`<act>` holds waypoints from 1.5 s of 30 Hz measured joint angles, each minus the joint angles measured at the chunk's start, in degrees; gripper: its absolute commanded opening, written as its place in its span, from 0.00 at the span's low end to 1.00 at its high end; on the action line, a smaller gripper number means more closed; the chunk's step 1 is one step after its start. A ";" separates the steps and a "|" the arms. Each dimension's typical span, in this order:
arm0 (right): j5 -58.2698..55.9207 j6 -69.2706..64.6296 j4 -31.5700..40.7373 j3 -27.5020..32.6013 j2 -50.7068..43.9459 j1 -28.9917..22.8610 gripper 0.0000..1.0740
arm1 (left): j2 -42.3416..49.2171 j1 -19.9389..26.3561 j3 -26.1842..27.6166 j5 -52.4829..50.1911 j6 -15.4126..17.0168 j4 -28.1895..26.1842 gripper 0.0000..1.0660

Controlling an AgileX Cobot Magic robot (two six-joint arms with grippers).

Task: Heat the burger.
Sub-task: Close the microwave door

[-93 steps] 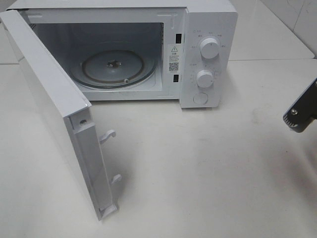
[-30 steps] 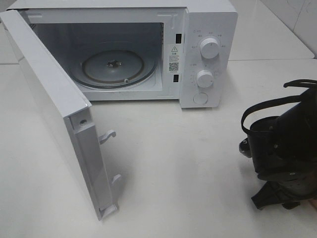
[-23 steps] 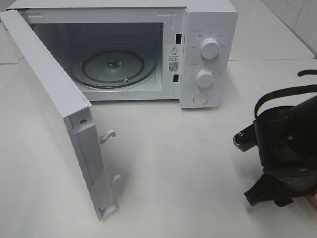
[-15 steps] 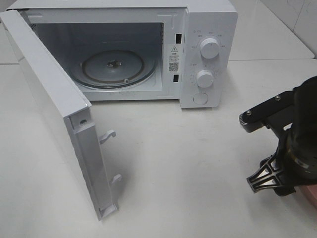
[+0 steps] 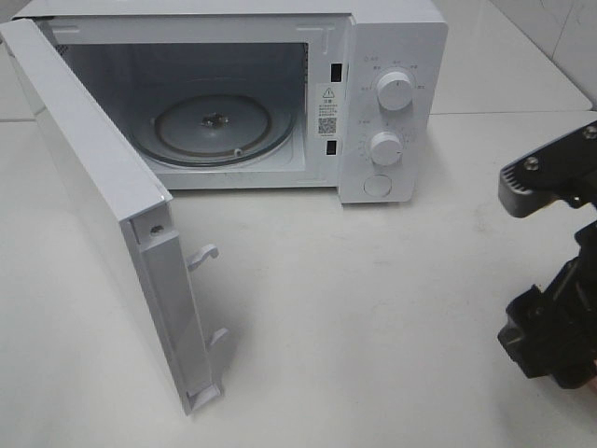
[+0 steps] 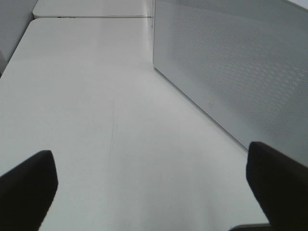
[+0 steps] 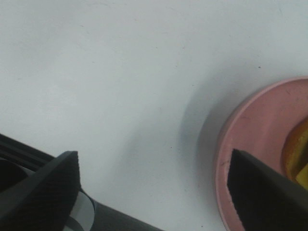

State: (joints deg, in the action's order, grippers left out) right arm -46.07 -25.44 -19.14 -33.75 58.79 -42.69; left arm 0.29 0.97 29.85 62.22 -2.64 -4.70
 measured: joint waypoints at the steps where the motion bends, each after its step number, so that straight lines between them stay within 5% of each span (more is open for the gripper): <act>1: -0.80 2.52 1.95 0.00 -3.21 0.00 0.76 | 0.00 0.00 0.00 0.00 0.00 0.00 0.94; 21: -10.54 10.94 9.68 0.00 -28.42 0.06 0.74 | 0.00 0.00 0.00 0.00 0.00 0.00 0.94; 45: -10.60 20.40 14.21 4.76 -52.94 28.82 0.71 | 0.00 0.00 0.00 0.00 0.00 0.00 0.94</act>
State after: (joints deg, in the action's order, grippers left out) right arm -56.67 -5.04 -4.93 -28.99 5.84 -13.87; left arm 0.29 0.97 29.85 62.22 -2.64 -4.70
